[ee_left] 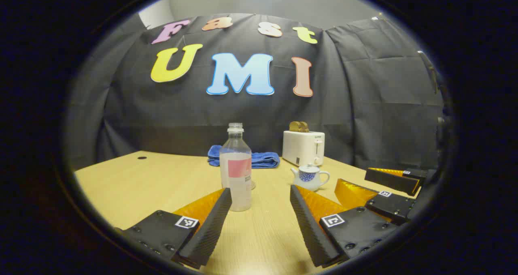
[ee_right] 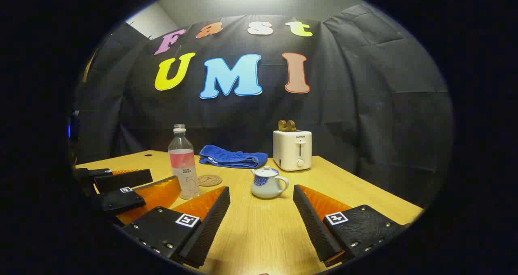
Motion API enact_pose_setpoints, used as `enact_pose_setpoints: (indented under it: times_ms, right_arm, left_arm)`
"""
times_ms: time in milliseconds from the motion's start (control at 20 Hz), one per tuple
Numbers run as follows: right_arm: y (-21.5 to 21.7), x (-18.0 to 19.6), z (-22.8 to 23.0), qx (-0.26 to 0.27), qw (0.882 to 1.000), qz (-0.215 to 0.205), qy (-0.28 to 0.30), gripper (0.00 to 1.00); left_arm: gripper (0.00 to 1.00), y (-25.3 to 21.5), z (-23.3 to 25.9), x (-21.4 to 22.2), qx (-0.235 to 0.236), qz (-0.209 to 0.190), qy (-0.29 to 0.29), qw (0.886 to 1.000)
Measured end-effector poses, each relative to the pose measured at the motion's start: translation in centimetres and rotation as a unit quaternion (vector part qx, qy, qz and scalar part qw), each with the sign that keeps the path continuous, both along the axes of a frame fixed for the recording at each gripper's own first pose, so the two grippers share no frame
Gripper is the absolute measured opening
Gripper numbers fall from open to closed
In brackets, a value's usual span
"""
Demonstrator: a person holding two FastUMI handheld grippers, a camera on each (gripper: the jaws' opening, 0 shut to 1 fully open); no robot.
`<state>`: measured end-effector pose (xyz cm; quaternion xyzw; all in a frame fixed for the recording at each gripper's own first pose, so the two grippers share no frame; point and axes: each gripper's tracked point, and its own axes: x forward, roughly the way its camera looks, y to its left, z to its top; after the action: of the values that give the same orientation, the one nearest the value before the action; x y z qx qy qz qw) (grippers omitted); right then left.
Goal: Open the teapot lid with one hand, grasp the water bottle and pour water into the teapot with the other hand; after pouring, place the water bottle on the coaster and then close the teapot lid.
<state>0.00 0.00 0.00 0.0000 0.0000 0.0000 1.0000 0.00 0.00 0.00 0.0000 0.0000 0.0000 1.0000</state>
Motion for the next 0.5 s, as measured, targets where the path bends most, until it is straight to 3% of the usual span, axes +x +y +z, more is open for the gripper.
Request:
enact_pose_setpoints:
  times_ms: [300,500]
  right_arm:
    - [-1.1,-4.9,2.1,-0.041,0.999,-0.009,0.0,0.97]
    - [0.1,-7.1,2.2,-0.026,1.0,0.004,0.001,0.97]
  left_arm:
    - [0.96,0.6,3.4,-5.1,0.019,0.015,-0.012,1.0]
    - [0.96,0.4,3.9,-8.0,0.028,0.017,-0.016,0.999]
